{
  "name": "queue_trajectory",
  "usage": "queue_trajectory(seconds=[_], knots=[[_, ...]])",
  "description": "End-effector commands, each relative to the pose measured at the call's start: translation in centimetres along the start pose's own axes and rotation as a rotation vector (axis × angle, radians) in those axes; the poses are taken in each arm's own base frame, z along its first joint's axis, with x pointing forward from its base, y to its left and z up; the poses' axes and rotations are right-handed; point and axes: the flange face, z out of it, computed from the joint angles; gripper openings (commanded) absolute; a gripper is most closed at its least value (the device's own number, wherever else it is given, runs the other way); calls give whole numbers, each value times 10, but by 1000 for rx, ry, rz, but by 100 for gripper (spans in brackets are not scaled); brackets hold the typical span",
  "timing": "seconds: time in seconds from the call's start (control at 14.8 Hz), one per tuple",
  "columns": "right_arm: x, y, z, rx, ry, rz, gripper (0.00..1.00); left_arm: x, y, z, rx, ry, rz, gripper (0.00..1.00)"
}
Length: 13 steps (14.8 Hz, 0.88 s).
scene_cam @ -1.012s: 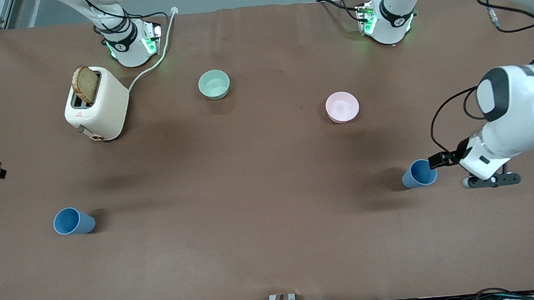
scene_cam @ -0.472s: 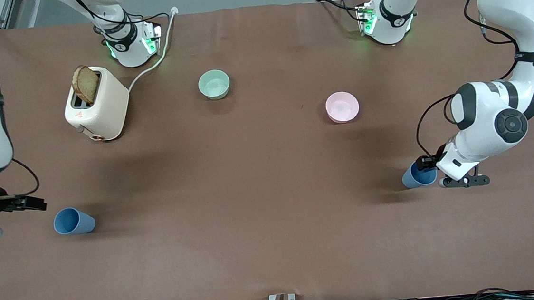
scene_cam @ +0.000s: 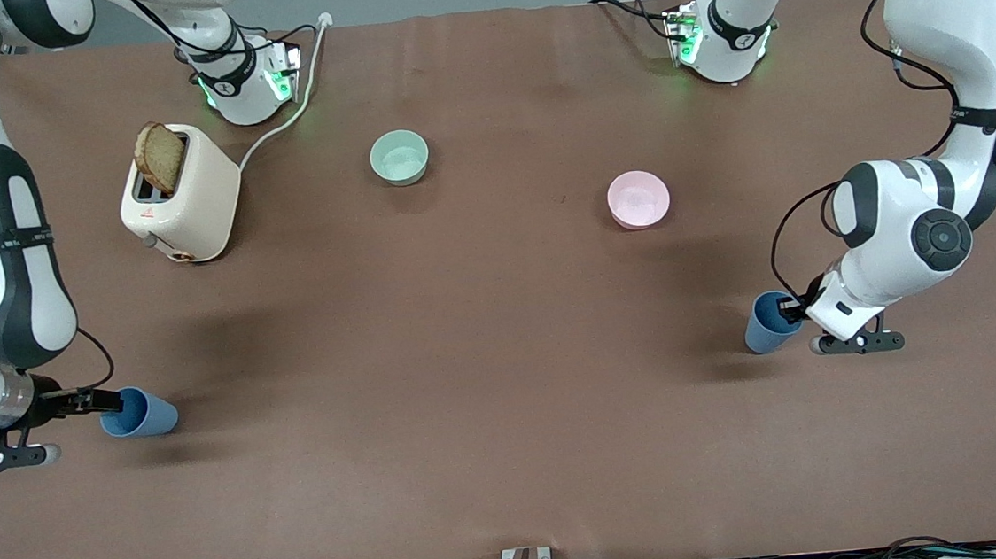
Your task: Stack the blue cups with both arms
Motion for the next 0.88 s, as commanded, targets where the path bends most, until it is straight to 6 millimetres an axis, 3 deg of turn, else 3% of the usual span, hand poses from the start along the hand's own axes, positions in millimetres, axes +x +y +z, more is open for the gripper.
queue_trajectory(seconds=[0.0, 0.27, 0.47, 0.61, 0.81], knots=[[5, 6, 7, 64, 34, 18, 95, 3, 47, -33, -17, 51, 18, 0], [4, 5, 23, 114, 56, -5, 83, -5, 156, -71, -83, 12, -77, 0], [2, 5, 27, 117, 47, -5, 75, -36, 263, -79, -101, -26, -182, 0], [-1, 12, 30, 117, 43, -32, 66, -64, 332, -66, -105, -60, -237, 0], [-4, 12, 36, 121, 34, -40, 35, -101, 419, -33, -104, -116, -317, 0]])
